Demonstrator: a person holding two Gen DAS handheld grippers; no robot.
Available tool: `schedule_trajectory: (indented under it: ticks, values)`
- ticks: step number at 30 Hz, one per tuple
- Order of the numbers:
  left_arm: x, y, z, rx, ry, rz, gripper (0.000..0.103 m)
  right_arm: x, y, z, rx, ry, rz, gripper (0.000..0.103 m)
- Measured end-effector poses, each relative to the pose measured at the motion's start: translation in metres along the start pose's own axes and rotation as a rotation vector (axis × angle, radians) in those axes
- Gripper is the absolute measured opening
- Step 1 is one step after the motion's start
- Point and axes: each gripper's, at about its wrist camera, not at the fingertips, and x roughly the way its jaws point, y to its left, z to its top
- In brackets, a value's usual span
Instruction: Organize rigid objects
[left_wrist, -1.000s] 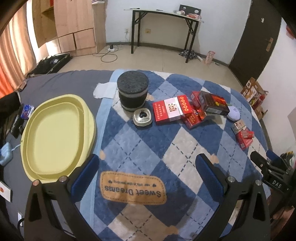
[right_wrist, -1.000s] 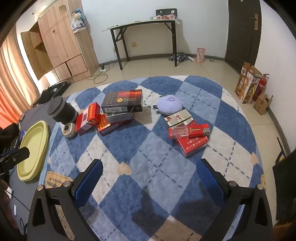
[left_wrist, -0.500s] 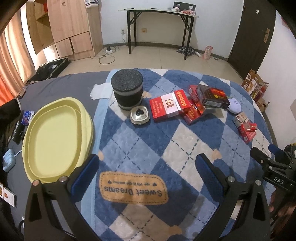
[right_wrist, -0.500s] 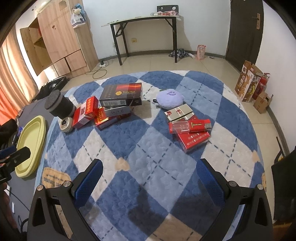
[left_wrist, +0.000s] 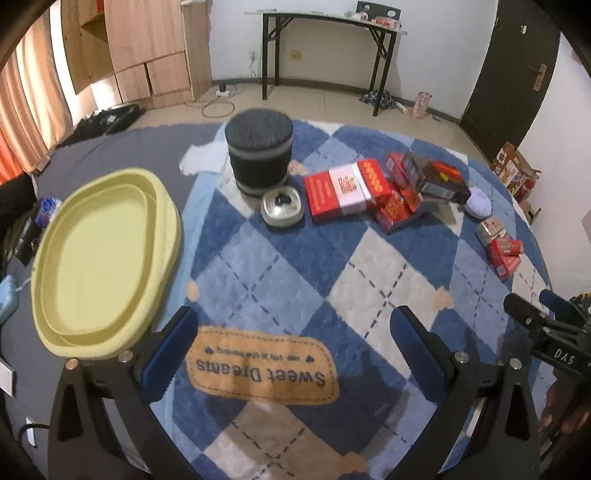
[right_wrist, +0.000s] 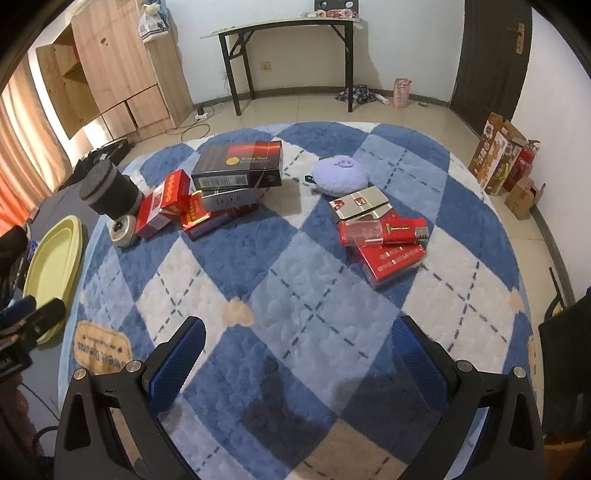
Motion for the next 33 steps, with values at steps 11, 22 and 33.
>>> schedule_trajectory:
  ticks: [11,22,33]
  values:
    - [0.005,0.012,-0.002,0.0,-0.004,-0.023,0.103,0.009,0.007,-0.002,-0.028,0.007,-0.024,0.103]
    - [0.012,0.034,0.01,-0.089,0.049,-0.036,0.103,0.001,-0.035,0.003,-0.02,-0.303,-0.064,0.103]
    - [0.024,0.023,0.051,0.032,0.009,-0.051,0.103,0.034,-0.056,0.01,-0.03,-0.26,-0.001,0.103]
